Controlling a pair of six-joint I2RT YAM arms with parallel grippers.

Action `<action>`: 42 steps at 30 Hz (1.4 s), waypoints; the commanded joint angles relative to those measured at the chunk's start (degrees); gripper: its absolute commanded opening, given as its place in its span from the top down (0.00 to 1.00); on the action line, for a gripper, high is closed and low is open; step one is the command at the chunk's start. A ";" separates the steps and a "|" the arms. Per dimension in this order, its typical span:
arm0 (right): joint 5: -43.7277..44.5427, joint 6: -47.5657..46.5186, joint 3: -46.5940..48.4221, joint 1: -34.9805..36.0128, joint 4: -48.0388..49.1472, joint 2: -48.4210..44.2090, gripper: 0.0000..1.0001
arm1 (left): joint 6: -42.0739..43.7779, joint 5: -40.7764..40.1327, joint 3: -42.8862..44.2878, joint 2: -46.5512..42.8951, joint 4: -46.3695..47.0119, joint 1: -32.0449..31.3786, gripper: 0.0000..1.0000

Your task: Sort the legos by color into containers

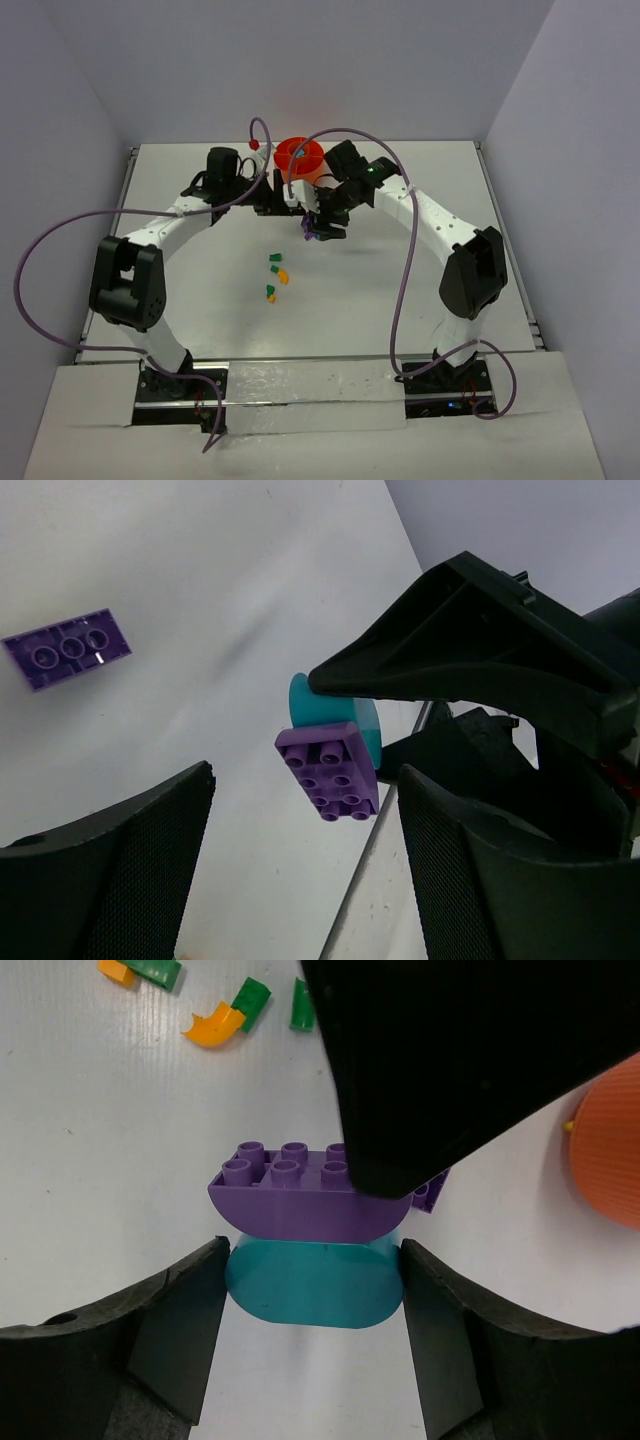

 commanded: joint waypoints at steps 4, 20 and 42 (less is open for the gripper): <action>1.40 1.07 -0.47 1.41 3.14 -5.13 1.00 | -0.34 2.51 3.21 1.27 -1.06 -1.96 0.20; 4.18 -0.48 -3.84 3.63 6.07 -7.76 1.00 | -6.31 10.07 2.74 3.66 4.52 -2.47 0.45; 6.93 -0.10 -6.41 4.17 10.17 -9.14 1.00 | -7.27 14.07 2.55 5.16 3.97 -2.82 0.56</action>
